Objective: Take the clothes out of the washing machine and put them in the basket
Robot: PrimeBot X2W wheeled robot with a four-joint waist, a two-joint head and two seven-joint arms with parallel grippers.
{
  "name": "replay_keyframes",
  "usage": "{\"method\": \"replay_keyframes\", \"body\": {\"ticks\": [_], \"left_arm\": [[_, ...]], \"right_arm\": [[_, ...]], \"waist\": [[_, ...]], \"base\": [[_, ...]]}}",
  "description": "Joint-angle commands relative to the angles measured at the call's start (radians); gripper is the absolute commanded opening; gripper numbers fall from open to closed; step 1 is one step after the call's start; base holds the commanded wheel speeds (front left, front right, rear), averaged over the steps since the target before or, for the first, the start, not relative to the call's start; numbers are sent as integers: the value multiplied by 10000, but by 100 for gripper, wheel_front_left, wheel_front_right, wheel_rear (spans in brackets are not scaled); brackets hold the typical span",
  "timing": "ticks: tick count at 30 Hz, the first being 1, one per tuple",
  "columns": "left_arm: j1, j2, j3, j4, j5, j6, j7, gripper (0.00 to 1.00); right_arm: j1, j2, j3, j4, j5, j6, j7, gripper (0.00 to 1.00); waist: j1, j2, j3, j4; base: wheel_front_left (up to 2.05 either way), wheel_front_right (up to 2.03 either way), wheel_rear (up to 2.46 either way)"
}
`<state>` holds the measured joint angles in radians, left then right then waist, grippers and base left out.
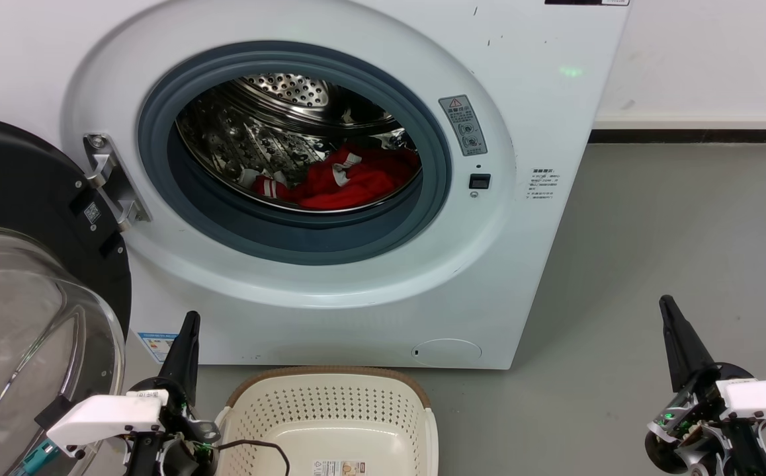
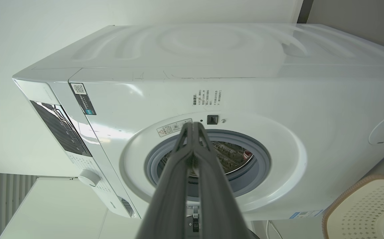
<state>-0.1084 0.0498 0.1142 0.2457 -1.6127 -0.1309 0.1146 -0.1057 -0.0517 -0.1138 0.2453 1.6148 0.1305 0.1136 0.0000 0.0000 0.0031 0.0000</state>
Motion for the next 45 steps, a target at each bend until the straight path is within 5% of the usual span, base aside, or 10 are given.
{"method": "replay_keyframes", "body": {"ticks": [1,24,25,36,45], "left_arm": [[-11,4,6,-9,17,-18,4,0],[-11,4,6,-9,17,-18,5,0],[0,-2,-2,9,1,0,-1,100],[2,5,-416,-86,284,0,-500,100],[-91,6,-389,-492,1618,0,-923,100]], "right_arm": [[-80,29,6,4,-72,5,3,0],[-80,29,6,4,-73,5,3,0],[2,0,1,5,0,0,-4,100],[166,4,330,-217,-151,0,-506,100],[185,3,525,-536,-1551,1,-919,100]], "waist": [[0,0,0,0],[0,0,0,0],[0,0,0,0],[0,0,7,-50],[0,0,12,-107]], "base": [[0,0,0],[0,0,0],[0,0,0],[0,0,0],[0,0,0]]}}
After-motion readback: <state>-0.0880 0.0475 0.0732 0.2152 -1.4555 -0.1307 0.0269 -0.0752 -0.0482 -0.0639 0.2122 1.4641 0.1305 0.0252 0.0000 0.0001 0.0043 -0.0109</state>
